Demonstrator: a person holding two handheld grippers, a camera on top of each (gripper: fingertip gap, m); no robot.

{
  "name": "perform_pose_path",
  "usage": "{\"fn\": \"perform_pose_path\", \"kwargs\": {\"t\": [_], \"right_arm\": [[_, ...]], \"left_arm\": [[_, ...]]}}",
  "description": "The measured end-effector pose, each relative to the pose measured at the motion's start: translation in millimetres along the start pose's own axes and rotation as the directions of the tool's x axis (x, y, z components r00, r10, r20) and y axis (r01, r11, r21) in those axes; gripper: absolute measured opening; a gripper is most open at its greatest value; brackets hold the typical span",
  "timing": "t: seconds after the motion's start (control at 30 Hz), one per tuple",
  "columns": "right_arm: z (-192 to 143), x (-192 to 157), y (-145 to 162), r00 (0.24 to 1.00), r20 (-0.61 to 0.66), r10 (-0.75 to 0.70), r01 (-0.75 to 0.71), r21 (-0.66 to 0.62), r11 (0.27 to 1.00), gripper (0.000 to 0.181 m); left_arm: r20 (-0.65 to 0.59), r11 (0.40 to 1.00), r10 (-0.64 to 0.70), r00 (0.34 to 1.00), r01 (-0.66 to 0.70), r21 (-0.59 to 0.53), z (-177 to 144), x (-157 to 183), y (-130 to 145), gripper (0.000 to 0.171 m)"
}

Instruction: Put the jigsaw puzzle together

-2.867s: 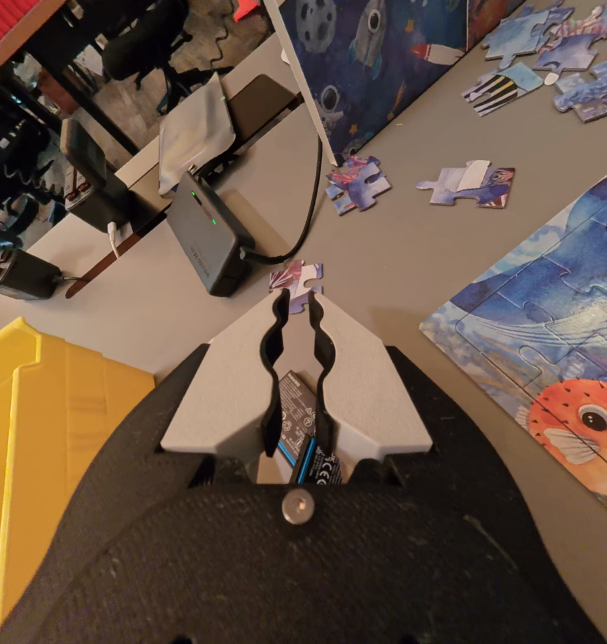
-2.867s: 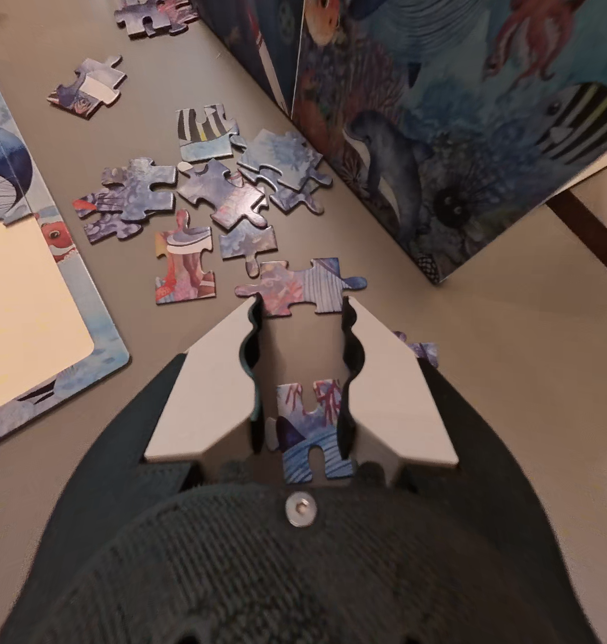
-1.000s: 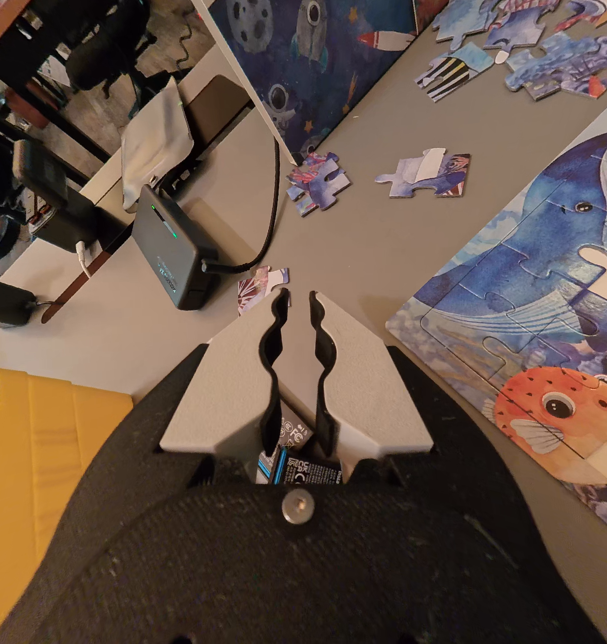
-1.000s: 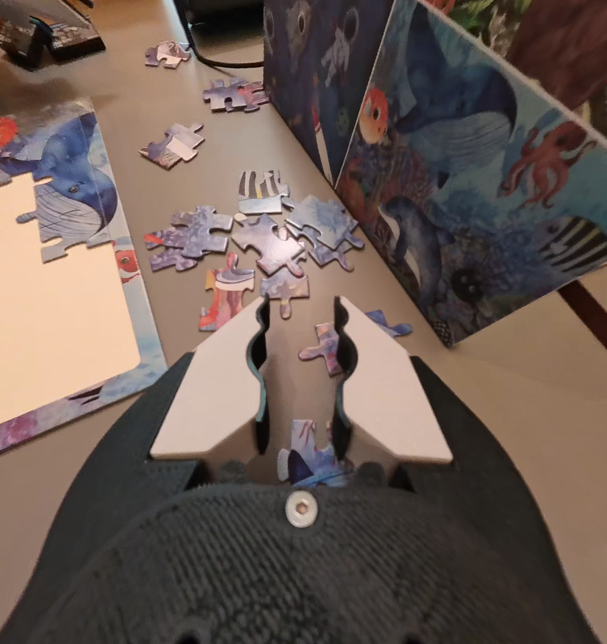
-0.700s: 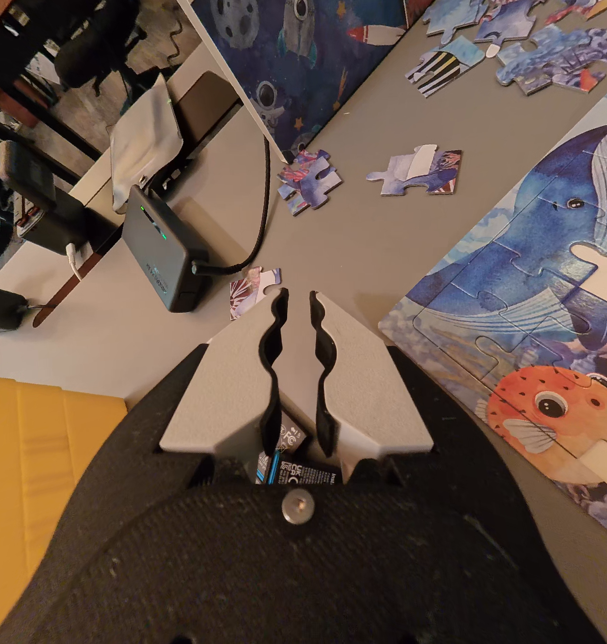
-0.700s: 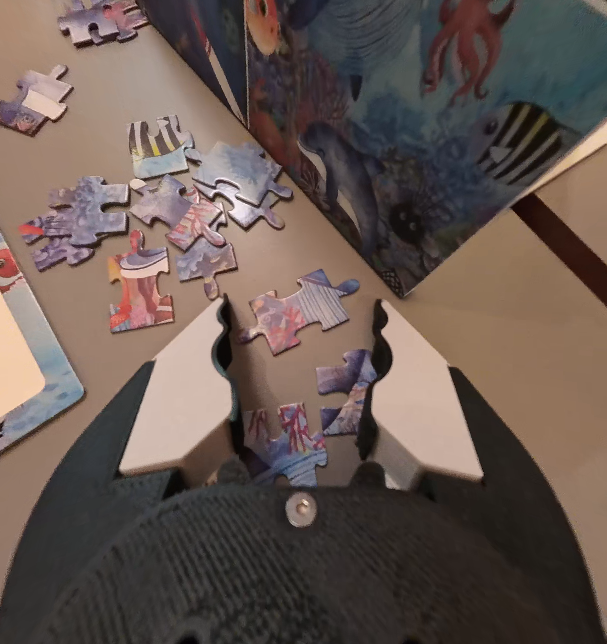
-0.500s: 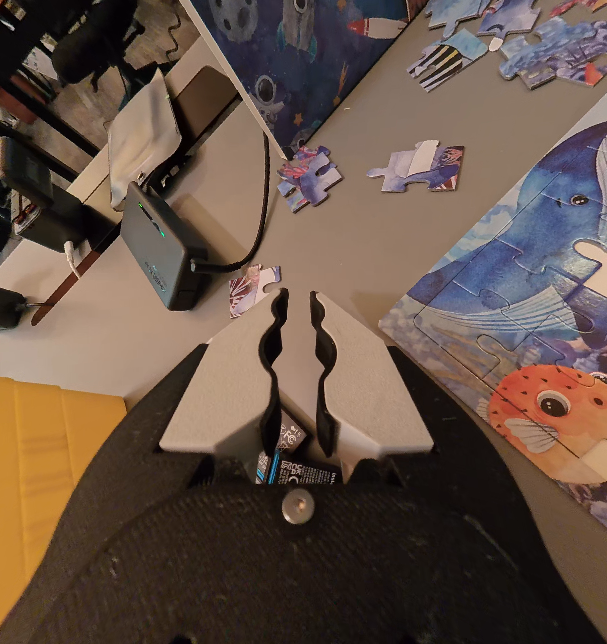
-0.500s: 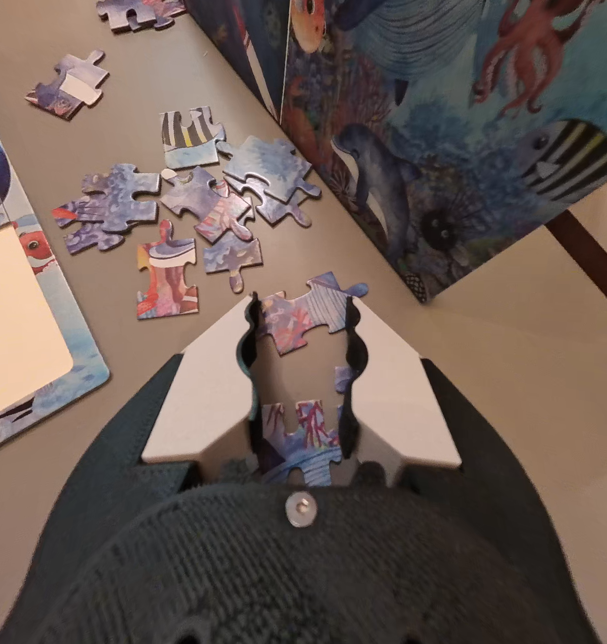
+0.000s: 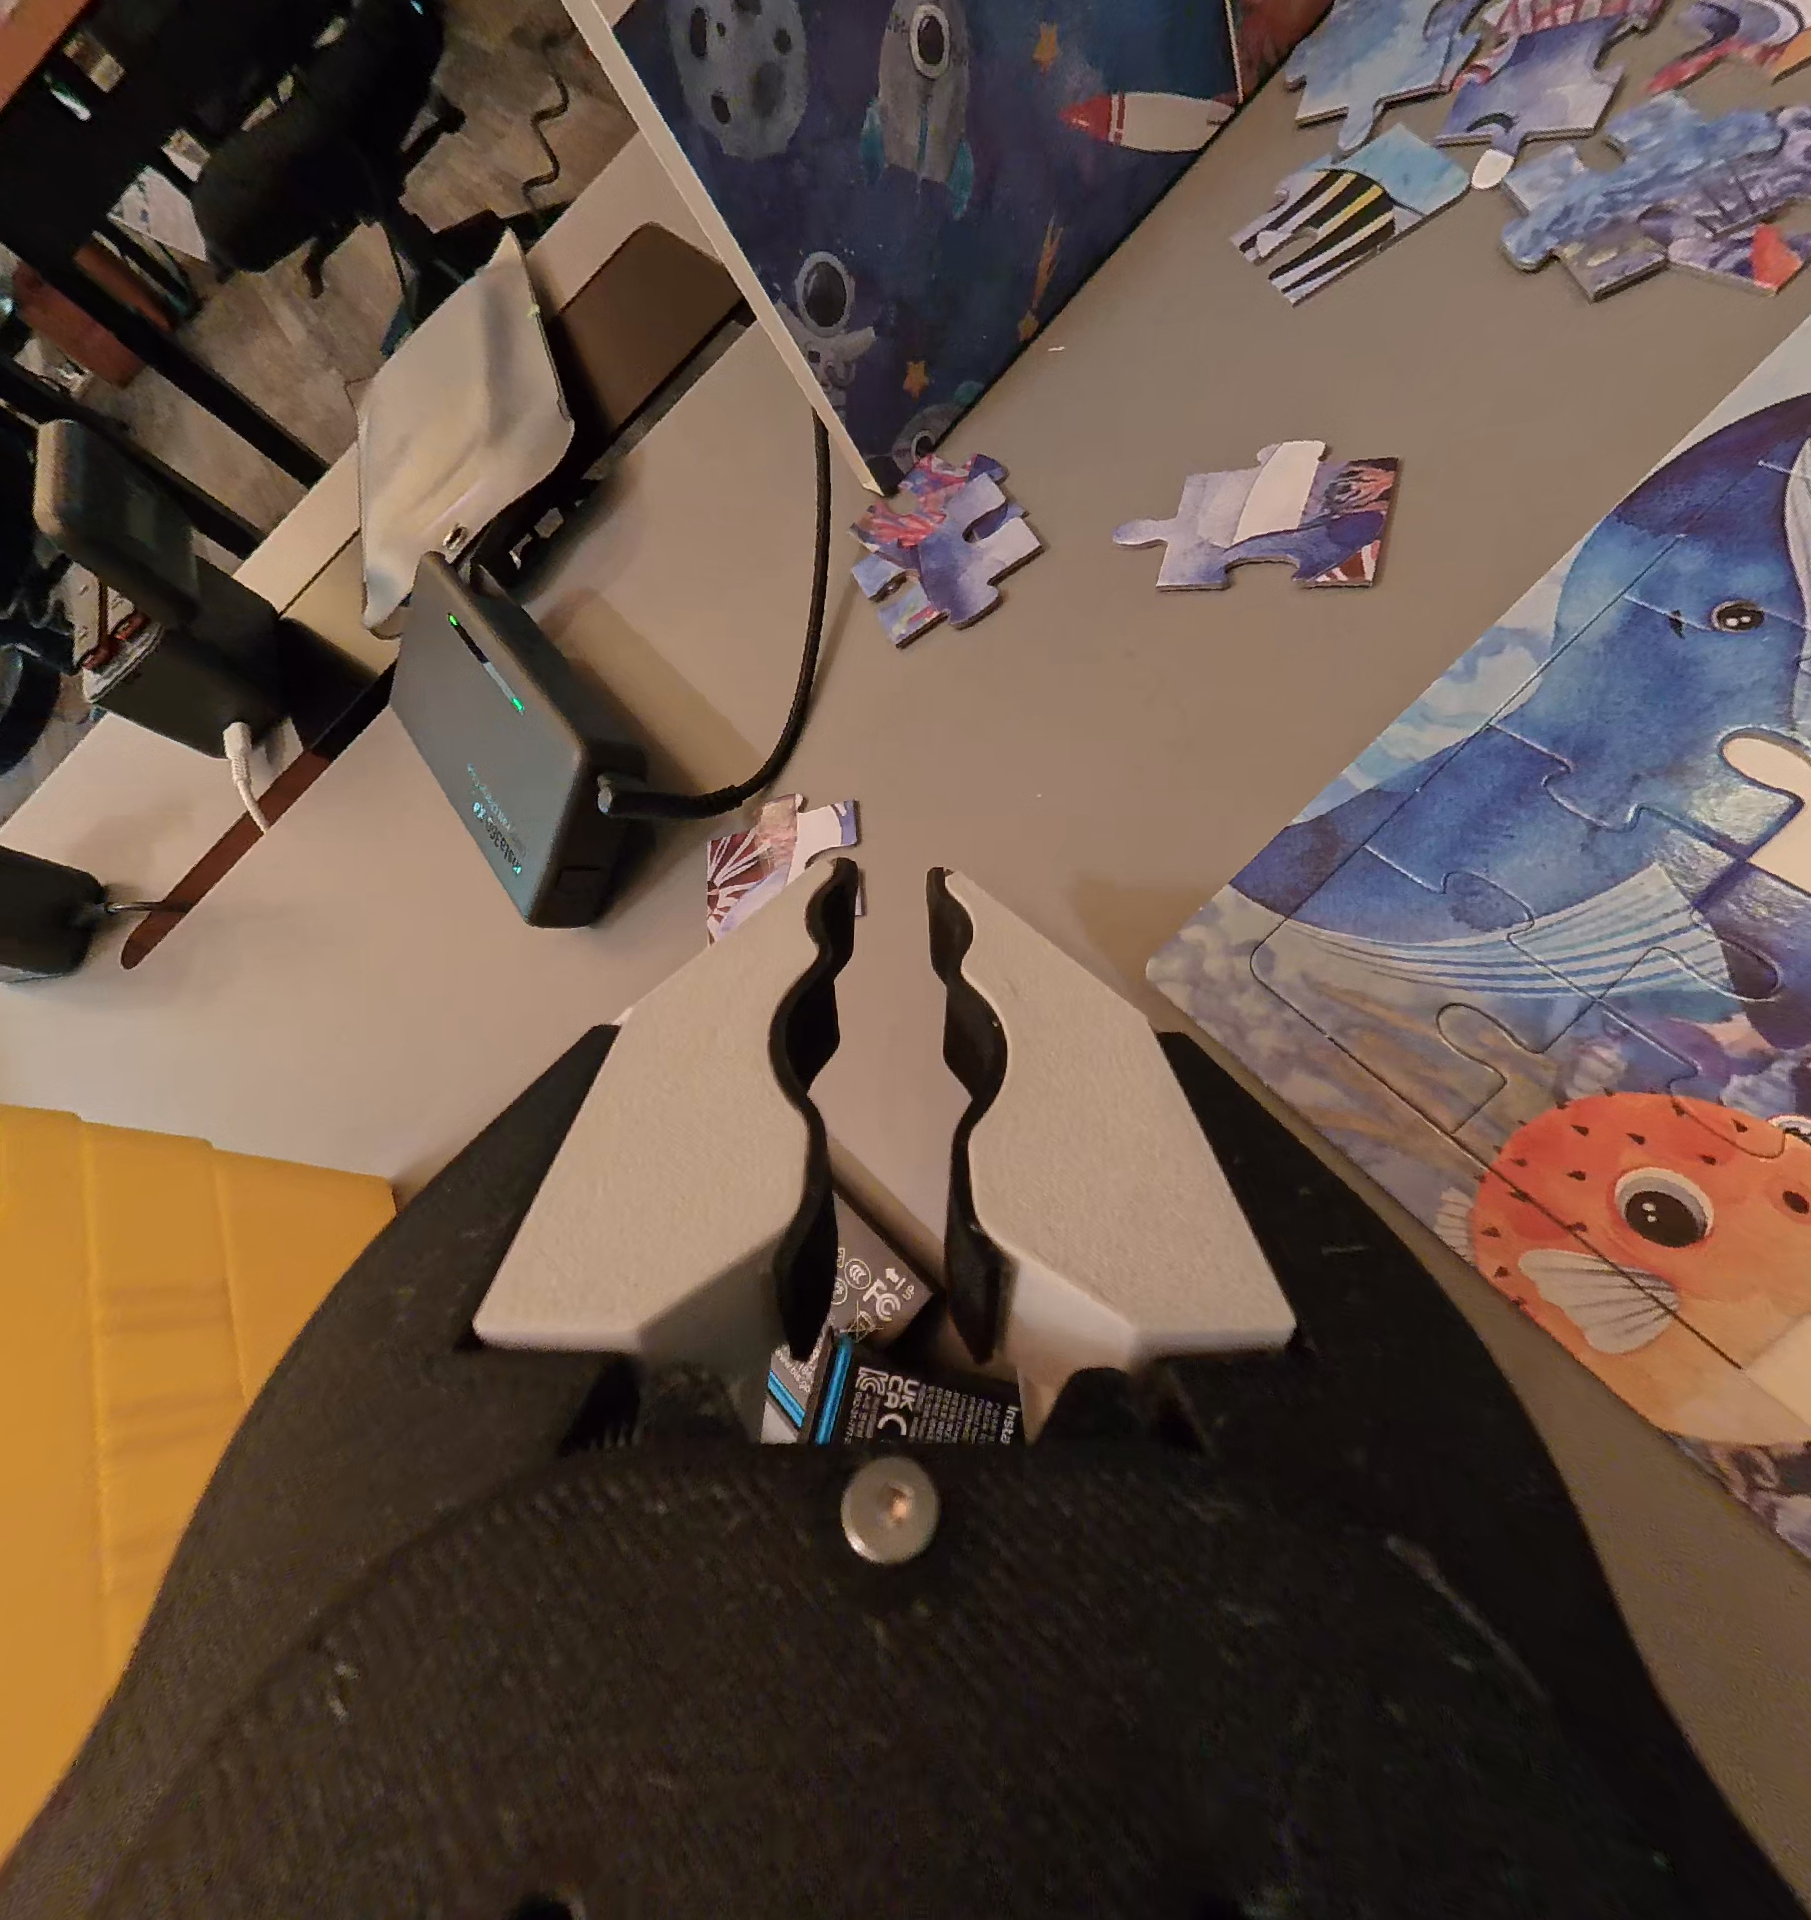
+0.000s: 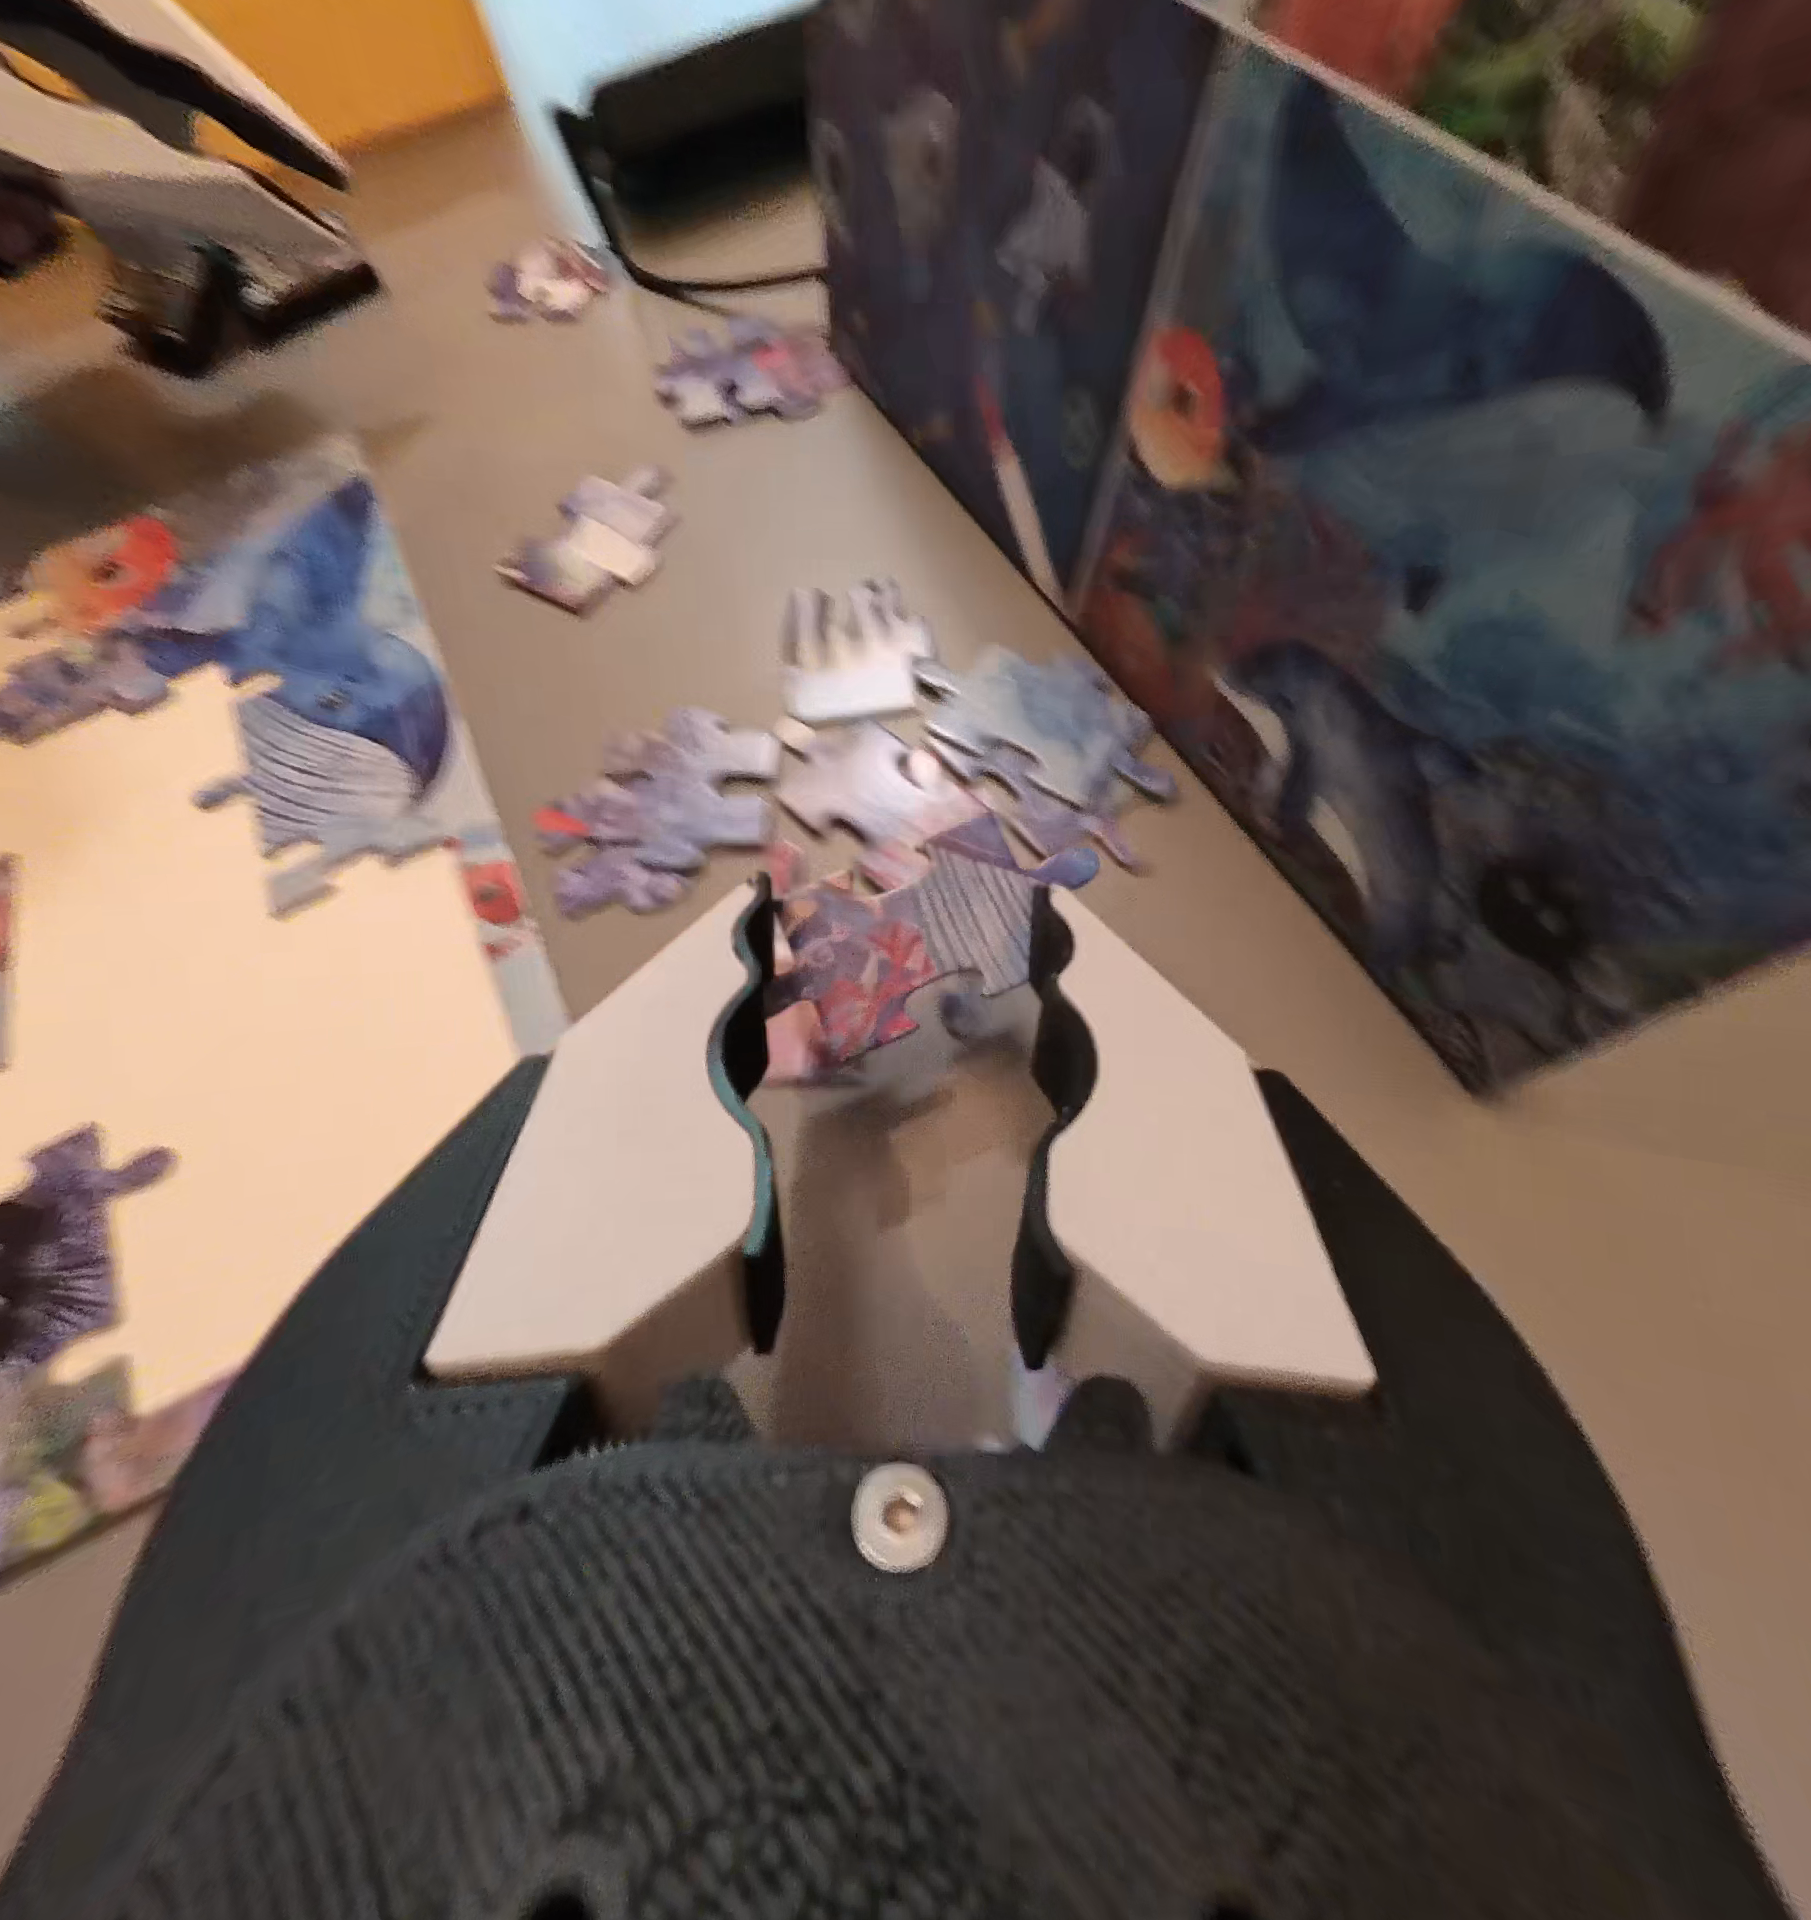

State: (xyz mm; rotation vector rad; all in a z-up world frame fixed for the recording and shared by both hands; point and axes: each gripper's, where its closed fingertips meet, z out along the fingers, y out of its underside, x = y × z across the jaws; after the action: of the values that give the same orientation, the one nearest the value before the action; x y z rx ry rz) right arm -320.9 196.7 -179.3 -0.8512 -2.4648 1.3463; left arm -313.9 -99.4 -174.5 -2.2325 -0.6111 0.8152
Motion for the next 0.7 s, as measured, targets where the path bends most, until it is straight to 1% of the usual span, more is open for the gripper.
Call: {"fn": "perform_pose_path", "kwargs": {"t": [0.03,0.07,0.1,0.13,0.17,0.23,0.3,0.33,0.37,0.43,0.5,0.53,0.57,0.6,0.7], "right_arm": [[3.3,-13.9,-8.6,0.999,0.03,-0.018,0.018,0.012,1.0,0.034],[6.7,-32.3,-17.9,0.996,0.077,-0.053,0.051,0.028,0.998,0.005],[10.8,-50.5,-28.6,0.99,0.111,-0.082,0.076,0.055,0.996,0.004],[16.0,-68.6,-39.0,0.985,0.138,-0.102,0.092,0.081,0.992,0.013],[22.1,-87.6,-46.6,0.978,0.17,-0.124,0.109,0.093,0.99,0.015],[35.0,-119.4,-53.3,0.962,0.21,-0.174,0.159,0.086,0.984,0.017],[44.5,-128.5,-54.8,0.96,0.182,-0.214,0.206,0.063,0.977,0.022],[46.3,-121.7,-54.2,0.965,0.138,-0.225,0.221,0.044,0.974,0.028],[45.6,-106.6,-52.8,0.971,0.073,-0.226,0.225,0.025,0.974,0.035],[35.4,-61.6,-46.1,0.979,-0.078,-0.186,0.187,-0.001,0.982,0.045],[18.7,-14.6,-28.9,0.977,-0.191,-0.097,0.094,-0.023,0.995,0.058],[11.1,3.3,-16.6,0.976,-0.215,-0.047,0.04,-0.036,0.999,0.064],[5.3,15.6,-4.0,0.976,-0.218,0.002,-0.013,-0.049,0.999,0.071],[0.8,24.2,7.1,0.975,-0.217,0.043,-0.057,-0.058,0.997,0.074],[-2.0,35.0,22.7,0.974,-0.209,0.092,-0.105,-0.052,0.993,0.073]], "left_arm": [[-0.001,1.0,0.001,1.0,-0.001,0.001,0.0,0.5,-0.5,0.012],[-0.004,1.0,0.002,1.0,-0.002,0.004,0.0,1.5,-1.1,0.011],[-0.009,1.0,0.003,1.0,-0.003,0.007,-0.1,2.7,-1.9,0.012],[-0.016,1.0,0.002,1.0,-0.002,0.012,-0.3,4.4,-3.1,0.012],[-0.026,1.0,0.0,1.0,0.0,0.019,-0.5,6.4,-4.4,0.012],[-0.046,0.999,-0.002,0.999,0.004,0.032,-1.0,11.3,-7.3,0.012],[-0.059,0.999,0.003,0.998,-0.001,0.037,-1.1,15.5,-9.1,0.012],[-0.062,0.999,0.008,0.998,-0.006,0.037,-1.0,17.2,-9.6,0.012],[-0.064,0.999,0.013,0.998,-0.011,0.037,-0.9,18.7,-10.0,0.011],[-0.069,0.999,0.022,0.997,-0.019,0.04,-1.1,21.4,-11.4,0.011],[-0.074,0.999,0.026,0.997,-0.023,0.045,-1.6,23.5,-12.7,0.011],[-0.075,0.999,0.027,0.997,-0.024,0.046,-1.6,24.1,-13.2,0.011],[-0.077,0.999,0.028,0.997,-0.024,0.046,-1.4,24.6,-13.2,0.011],[-0.078,0.999,0.028,0.997,-0.024,0.045,-1.2,24.8,-12.9,0.011],[-0.082,0.999,0.025,0.996,-0.022,0.037,0.4,25.4,-11.3,0.011]]}}
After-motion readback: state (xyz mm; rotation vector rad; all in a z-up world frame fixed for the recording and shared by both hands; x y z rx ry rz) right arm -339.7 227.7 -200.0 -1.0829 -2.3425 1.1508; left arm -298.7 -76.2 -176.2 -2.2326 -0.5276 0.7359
